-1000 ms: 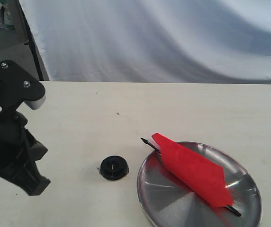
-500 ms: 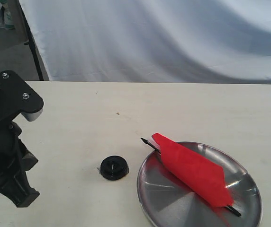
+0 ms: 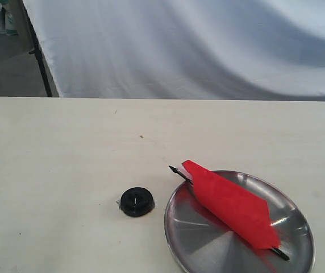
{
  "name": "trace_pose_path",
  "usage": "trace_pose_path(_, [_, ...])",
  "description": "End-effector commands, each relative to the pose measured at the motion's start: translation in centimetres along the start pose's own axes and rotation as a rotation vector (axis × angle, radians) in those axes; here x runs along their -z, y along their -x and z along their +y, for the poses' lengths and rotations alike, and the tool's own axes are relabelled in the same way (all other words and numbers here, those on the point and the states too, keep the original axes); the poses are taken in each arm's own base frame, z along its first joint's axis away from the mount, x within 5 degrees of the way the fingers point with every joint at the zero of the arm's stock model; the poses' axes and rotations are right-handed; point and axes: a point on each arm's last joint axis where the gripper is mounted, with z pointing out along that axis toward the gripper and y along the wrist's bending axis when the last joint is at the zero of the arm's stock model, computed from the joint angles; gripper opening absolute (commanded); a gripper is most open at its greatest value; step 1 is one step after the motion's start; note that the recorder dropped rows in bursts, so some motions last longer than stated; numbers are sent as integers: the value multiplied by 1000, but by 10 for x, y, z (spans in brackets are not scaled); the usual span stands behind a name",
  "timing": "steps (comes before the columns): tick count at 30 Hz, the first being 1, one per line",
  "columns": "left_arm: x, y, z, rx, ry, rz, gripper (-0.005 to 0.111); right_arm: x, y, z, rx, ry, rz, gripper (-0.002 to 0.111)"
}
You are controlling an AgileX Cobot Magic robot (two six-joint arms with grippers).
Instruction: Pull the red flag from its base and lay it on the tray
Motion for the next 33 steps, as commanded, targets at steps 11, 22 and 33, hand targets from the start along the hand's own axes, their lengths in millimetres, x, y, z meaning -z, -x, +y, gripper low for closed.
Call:
trace_pose_path(11, [3,35,-5,314,-109,-528,0,1,1,0,9,-3,-14,0])
trace_pose_path(22, [7,14,-8,313,-106,-601,0,1,1,0,9,-3,-14,0])
trace_pose_path(33, [-6,-68,6,553,200,-676,0,1,1,0,9,-3,-14,0])
